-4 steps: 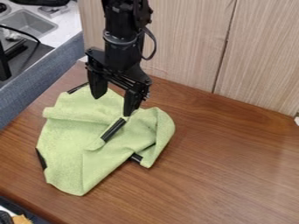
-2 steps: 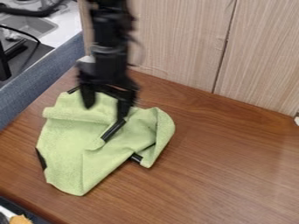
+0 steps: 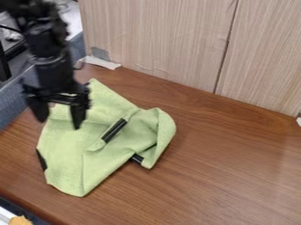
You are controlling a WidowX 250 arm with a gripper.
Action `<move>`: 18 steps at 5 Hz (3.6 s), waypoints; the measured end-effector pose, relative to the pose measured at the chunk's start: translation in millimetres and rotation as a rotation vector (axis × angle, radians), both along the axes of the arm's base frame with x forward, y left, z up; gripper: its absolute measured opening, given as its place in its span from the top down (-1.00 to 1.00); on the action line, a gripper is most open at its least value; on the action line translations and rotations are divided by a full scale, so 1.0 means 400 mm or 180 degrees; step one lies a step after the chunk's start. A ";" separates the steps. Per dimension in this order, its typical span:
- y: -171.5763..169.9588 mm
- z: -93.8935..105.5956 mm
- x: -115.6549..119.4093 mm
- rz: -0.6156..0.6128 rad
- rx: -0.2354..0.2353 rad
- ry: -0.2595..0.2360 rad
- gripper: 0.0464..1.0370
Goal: Fold the cloth from bottom left to top right
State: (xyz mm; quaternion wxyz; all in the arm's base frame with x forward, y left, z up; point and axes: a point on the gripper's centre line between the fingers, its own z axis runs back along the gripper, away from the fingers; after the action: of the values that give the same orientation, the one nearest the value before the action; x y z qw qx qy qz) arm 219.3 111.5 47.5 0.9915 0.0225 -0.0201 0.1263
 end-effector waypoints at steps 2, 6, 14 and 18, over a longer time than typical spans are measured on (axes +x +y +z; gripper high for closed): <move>0.059 -0.113 -0.050 0.0229 0.0040 0.0074 -0.93; 0.078 -0.181 -0.062 0.0230 0.0165 0.0026 0.64; -0.165 -0.055 0.218 -0.0428 -0.0030 -0.0369 0.98; -0.196 -0.165 0.278 -0.0653 0.0121 -0.0225 0.66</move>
State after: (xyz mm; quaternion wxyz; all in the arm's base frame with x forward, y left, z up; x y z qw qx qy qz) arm 330.3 33.0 -18.6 0.9973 0.0347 -0.0596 0.0245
